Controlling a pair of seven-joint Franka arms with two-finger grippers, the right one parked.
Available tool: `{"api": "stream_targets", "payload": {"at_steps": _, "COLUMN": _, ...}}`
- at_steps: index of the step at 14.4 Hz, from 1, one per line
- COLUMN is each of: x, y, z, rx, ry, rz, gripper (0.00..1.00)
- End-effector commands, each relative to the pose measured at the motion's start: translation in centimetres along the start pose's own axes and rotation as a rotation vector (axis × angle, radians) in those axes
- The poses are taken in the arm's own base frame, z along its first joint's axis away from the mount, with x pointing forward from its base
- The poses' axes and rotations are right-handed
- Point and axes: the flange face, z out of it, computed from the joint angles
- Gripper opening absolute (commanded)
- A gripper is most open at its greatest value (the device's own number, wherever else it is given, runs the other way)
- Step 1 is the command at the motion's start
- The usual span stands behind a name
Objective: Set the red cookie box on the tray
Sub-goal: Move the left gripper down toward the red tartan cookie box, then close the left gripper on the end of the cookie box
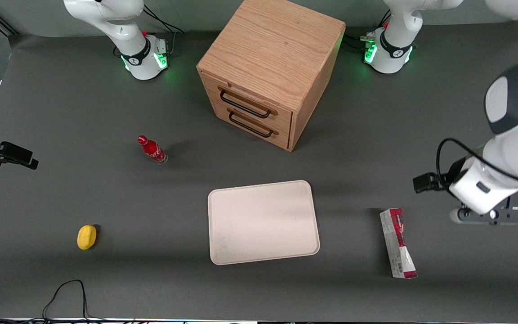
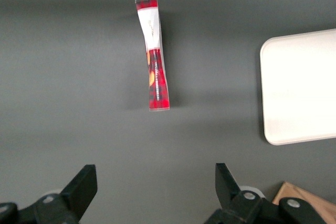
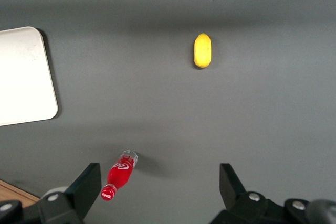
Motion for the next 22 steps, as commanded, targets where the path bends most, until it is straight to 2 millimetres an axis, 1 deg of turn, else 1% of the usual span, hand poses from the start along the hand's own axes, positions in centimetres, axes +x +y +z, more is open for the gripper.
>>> {"api": "stream_targets", "payload": {"at_steps": 1, "x": 3.2, "y": -0.7, "z": 0.8, "rx": 0.005, "ry": 0.027, "rz": -0.030, "gripper": 1.00}}
{"api": "stream_targets", "payload": {"at_steps": 2, "x": 3.7, "y": -1.1, "z": 1.3, "rx": 0.005, "ry": 0.035, "rz": -0.035, "gripper": 1.00}}
{"api": "stream_targets", "payload": {"at_steps": 4, "x": 4.4, "y": -1.7, "z": 1.5, "rx": 0.000, "ry": 0.068, "rz": -0.045, "gripper": 1.00}}
{"api": "stream_targets", "payload": {"at_steps": 6, "x": 4.9, "y": -1.7, "z": 2.9, "rx": 0.001, "ry": 0.060, "rz": -0.045, "gripper": 1.00}}
{"api": "stream_targets", "payload": {"at_steps": 8, "x": 5.8, "y": -1.7, "z": 6.5, "rx": 0.004, "ry": 0.027, "rz": -0.045, "gripper": 1.00}}
{"api": "stream_targets", "payload": {"at_steps": 10, "x": 6.7, "y": -1.5, "z": 10.8, "rx": 0.009, "ry": -0.012, "rz": -0.044, "gripper": 1.00}}
{"api": "stream_targets", "payload": {"at_steps": 12, "x": 7.2, "y": -1.5, "z": 15.1, "rx": 0.011, "ry": -0.046, "rz": -0.048, "gripper": 1.00}}
{"api": "stream_targets", "payload": {"at_steps": 13, "x": 7.3, "y": -1.6, "z": 16.6, "rx": 0.004, "ry": -0.038, "rz": -0.051, "gripper": 1.00}}
{"api": "stream_targets", "payload": {"at_steps": 19, "x": 7.9, "y": -1.6, "z": 24.1, "rx": 0.004, "ry": -0.042, "rz": -0.053, "gripper": 1.00}}
{"api": "stream_targets", "payload": {"at_steps": 20, "x": 7.8, "y": -1.6, "z": 25.0, "rx": 0.005, "ry": -0.053, "rz": -0.052, "gripper": 1.00}}
{"api": "stream_targets", "payload": {"at_steps": 22, "x": 7.9, "y": -1.7, "z": 25.9, "rx": 0.006, "ry": -0.059, "rz": -0.051, "gripper": 1.00}}
